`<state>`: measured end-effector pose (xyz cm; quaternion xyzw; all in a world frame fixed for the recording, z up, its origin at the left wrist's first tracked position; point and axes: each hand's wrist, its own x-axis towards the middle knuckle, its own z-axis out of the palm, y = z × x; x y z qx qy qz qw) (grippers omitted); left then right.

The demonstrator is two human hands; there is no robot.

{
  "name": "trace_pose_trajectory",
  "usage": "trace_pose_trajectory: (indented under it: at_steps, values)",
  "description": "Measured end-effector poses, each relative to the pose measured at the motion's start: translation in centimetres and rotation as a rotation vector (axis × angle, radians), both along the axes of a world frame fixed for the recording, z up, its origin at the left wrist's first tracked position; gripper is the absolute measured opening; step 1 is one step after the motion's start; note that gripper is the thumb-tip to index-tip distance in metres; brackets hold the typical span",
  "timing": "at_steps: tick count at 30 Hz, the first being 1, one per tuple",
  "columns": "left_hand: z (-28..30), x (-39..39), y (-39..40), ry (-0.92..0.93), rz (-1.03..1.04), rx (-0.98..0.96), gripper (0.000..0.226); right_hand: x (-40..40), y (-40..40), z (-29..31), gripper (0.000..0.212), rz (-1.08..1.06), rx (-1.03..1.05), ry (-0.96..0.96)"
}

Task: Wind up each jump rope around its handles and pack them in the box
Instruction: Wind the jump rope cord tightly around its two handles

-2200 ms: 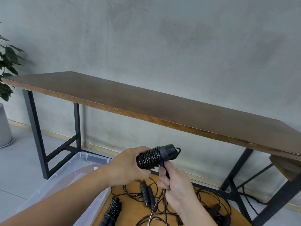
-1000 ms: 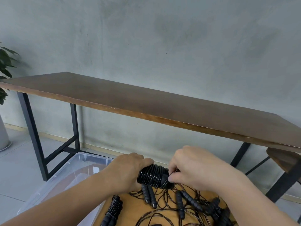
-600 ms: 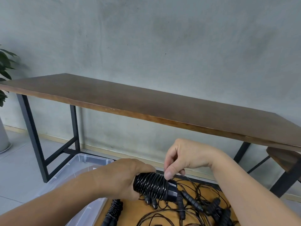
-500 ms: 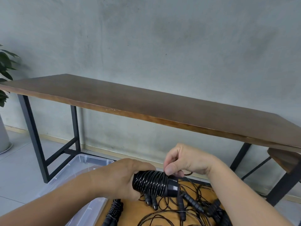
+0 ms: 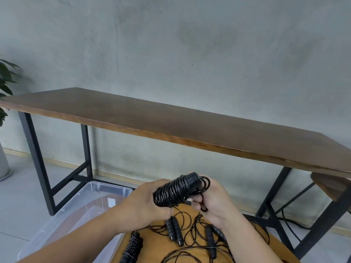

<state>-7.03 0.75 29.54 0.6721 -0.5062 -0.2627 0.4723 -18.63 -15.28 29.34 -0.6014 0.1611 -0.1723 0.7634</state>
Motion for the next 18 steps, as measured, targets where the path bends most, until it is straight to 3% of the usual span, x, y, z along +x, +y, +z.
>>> trace_pose_trajectory:
  at_steps: [4, 7, 13, 16, 18]
  values:
    - [-0.7, -0.2, -0.7, 0.090, 0.057, -0.005, 0.026, -0.3, 1.3, -0.4, 0.030, -0.150, 0.040, -0.015]
    - [-1.3, -0.2, -1.0, 0.116, 0.131, -0.004, 0.030, -0.7, 1.9, -0.5, 0.024, -0.151, 0.078, -0.018]
    - [-2.2, -1.0, -1.7, 0.101, 0.208, 0.002, 0.030, -1.4, 1.8, -0.7, 0.031, -0.202, -0.344, 0.196]
    - [-2.3, -0.9, -1.8, 0.066, 0.221, 0.034, 0.026, -1.9, 1.3, -0.4, 0.016, -0.114, -0.355, 0.167]
    - [-2.4, -0.8, -1.7, 0.089, 0.220, 0.052, 0.029, -1.9, 1.1, -0.5, 0.020, -0.065, -0.339, 0.154]
